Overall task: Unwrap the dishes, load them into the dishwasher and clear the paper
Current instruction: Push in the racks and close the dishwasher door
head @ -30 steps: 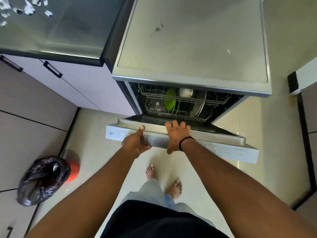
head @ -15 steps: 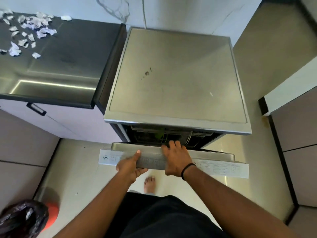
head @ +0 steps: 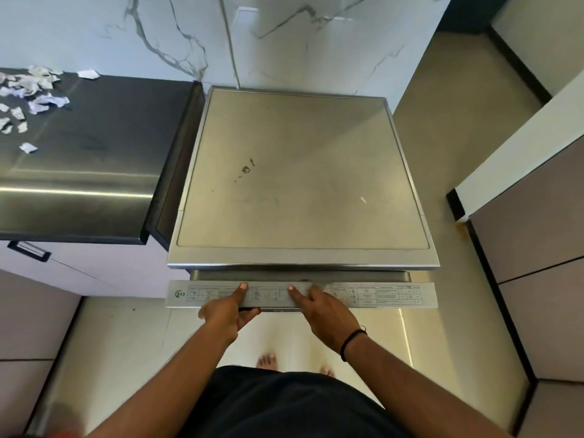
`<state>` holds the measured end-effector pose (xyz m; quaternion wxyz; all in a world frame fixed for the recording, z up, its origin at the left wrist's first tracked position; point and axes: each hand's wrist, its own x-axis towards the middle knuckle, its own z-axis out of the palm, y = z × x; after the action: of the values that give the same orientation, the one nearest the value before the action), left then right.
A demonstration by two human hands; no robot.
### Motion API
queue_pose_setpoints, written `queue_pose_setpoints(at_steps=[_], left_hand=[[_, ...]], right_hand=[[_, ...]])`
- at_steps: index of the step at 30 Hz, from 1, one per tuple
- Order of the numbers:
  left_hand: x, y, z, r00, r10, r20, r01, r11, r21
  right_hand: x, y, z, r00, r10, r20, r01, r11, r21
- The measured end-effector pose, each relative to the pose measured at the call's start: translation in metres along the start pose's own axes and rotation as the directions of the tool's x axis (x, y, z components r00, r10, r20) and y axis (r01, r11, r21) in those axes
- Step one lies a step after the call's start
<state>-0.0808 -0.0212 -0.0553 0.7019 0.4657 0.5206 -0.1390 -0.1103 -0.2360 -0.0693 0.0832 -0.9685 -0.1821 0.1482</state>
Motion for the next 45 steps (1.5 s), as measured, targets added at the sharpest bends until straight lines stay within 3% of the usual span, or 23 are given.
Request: queue_pose_setpoints(at_steps=[9, 14, 25, 31, 45], left_hand=[[0.015, 0.026, 0.006, 0.985, -0.022, 0.172, 0.01, 0.998, 0.068], [0.014, 0.032, 0.002, 0.959, -0.059, 0.276, 0.017, 0.988, 0.153], [0.014, 0.045, 0.007, 0.92, -0.052, 0.388, 0.0, 0.991, 0.132], [0.019, 0.048, 0.017, 0.939, -0.025, 0.342, 0.03, 0.999, -0.01], [0.021, 0.05, 0.022, 0.939, -0.015, 0.344, 0.026, 0.999, -0.027]], right_hand=[[0.021, 0.014, 0.004, 0.972, -0.012, -0.235, 0.024, 0.999, 0.048], [0.023, 0.014, 0.006, 0.962, 0.002, -0.271, 0.03, 0.993, 0.114], [0.038, 0.018, 0.012, 0.924, 0.029, -0.38, 0.018, 0.993, 0.12], [0.045, 0.025, 0.015, 0.912, 0.037, -0.409, 0.011, 0.993, 0.116], [0.045, 0.021, 0.023, 0.865, 0.075, -0.497, -0.013, 0.992, 0.128]])
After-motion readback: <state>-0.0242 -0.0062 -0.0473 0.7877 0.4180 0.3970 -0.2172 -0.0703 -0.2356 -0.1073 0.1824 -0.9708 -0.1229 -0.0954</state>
